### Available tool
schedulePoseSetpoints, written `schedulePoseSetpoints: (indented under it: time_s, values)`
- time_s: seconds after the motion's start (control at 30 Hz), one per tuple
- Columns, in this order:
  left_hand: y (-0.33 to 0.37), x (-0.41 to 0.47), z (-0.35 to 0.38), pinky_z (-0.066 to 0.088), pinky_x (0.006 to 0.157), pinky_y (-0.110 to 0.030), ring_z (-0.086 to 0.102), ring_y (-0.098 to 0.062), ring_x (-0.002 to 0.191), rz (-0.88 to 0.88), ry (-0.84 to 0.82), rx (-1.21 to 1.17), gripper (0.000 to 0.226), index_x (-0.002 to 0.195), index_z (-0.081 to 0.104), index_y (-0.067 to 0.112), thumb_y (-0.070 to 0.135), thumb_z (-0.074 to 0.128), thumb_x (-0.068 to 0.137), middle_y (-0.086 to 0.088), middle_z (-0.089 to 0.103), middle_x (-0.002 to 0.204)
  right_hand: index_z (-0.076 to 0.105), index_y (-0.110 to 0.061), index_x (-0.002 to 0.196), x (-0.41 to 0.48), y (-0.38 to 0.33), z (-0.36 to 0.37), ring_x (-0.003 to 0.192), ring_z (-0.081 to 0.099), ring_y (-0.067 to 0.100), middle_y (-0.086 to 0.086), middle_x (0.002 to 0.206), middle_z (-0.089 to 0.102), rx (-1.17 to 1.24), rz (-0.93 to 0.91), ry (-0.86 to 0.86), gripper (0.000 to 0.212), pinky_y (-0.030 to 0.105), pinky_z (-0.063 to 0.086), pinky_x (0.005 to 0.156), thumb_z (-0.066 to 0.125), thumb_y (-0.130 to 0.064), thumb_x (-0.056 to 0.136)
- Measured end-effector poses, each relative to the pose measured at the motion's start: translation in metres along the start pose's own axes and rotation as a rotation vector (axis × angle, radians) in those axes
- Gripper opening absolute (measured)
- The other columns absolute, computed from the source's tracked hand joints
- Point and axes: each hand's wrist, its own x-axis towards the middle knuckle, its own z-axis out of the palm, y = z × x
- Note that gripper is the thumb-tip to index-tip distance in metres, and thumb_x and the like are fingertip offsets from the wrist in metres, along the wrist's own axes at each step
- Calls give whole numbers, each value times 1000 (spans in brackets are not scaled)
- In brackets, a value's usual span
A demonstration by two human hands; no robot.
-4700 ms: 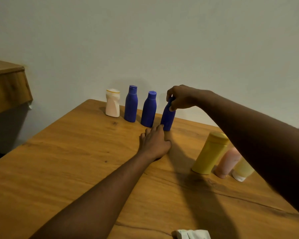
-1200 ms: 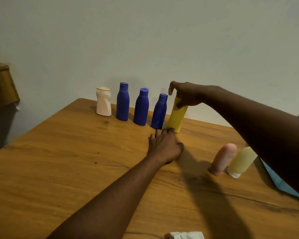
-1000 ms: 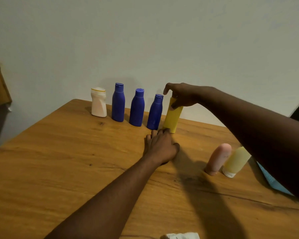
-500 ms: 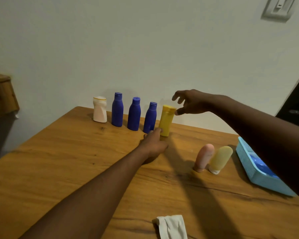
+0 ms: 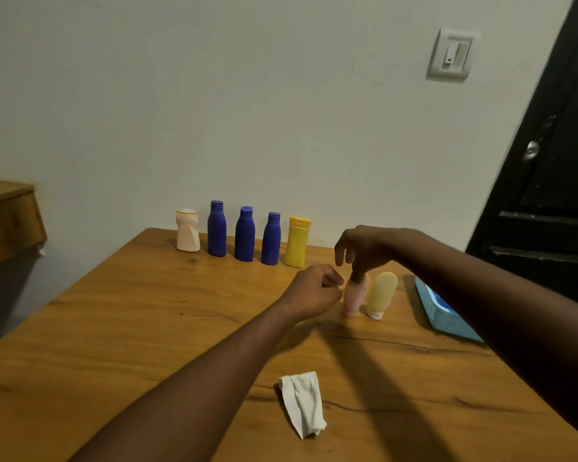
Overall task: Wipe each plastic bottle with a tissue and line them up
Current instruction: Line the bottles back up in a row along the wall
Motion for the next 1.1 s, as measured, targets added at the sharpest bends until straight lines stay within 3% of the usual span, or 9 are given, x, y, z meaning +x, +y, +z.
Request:
schedulePoseSetpoints:
  time_s: [0.17, 0.27, 0.33, 0.47, 0.6, 0.8, 1.0, 1.1]
  values:
    - [2, -6, 17, 45, 75, -13, 62, -11, 113, -28, -25, -4, 27, 126, 66, 16, 13, 66, 99, 0, 68, 126, 72, -21, 110, -5, 10, 9, 102, 67, 21, -1, 113, 68, -42, -57, 20, 37, 37, 58, 91, 84, -11, 77]
    - [-6, -7, 24, 42, 65, -9, 59, 1, 96, -60, -31, -70, 18, 115, 66, 24, 15, 67, 99, 14, 64, 107, 74, -18, 106, -3, 17, 14, 97, 69, 16, -1, 110, 73, -28, -86, 36, 27, 33, 58, 87, 80, -9, 82]
    - [-12, -7, 28, 45, 72, -13, 58, 0, 97, -66, -36, -105, 18, 112, 67, 25, 16, 70, 97, 17, 63, 104, 74, -17, 106, -1, 22, 16, 95, 69, 14, -2, 109, 74, 2, -100, 63, 24, 27, 57, 83, 78, -9, 84]
    - [-19, -2, 23, 52, 88, -24, 60, -8, 110, -58, -36, -53, 25, 121, 69, 23, 18, 70, 96, 6, 67, 122, 73, -17, 107, 3, 32, 14, 87, 65, 9, -4, 106, 72, 54, -104, 131, 22, 17, 47, 67, 76, -10, 85]
    - [-24, 12, 19, 56, 94, -31, 63, -9, 109, -70, -13, -60, 28, 124, 68, 21, 17, 70, 96, 4, 68, 121, 72, -16, 106, 17, 40, 4, 89, 64, 13, -2, 103, 71, 84, -76, 225, 20, 23, 48, 71, 74, -10, 87]
    - [-40, 39, 15, 47, 93, -25, 58, -13, 123, -52, 5, -15, 46, 139, 59, 20, 17, 71, 95, 1, 63, 135, 73, -12, 109, 55, 44, -6, 94, 66, 20, 3, 107, 71, 121, -74, 290, 22, 31, 55, 82, 70, -8, 88]
    - [-66, 67, 17, 44, 113, -48, 41, -21, 142, -40, 56, 169, 60, 150, 48, 25, 28, 70, 94, 2, 46, 154, 73, -10, 111, 99, 44, -8, 94, 64, 21, 6, 109, 71, 144, -69, 313, 24, 30, 51, 82, 68, -7, 87]
    - [-76, 80, 18, 37, 116, -47, 35, -24, 143, -27, 60, 284, 64, 154, 43, 24, 34, 67, 96, 2, 43, 156, 73, -11, 110, 118, 43, -6, 90, 61, 20, 7, 110, 71, 157, -73, 324, 23, 29, 49, 81, 68, -7, 87]
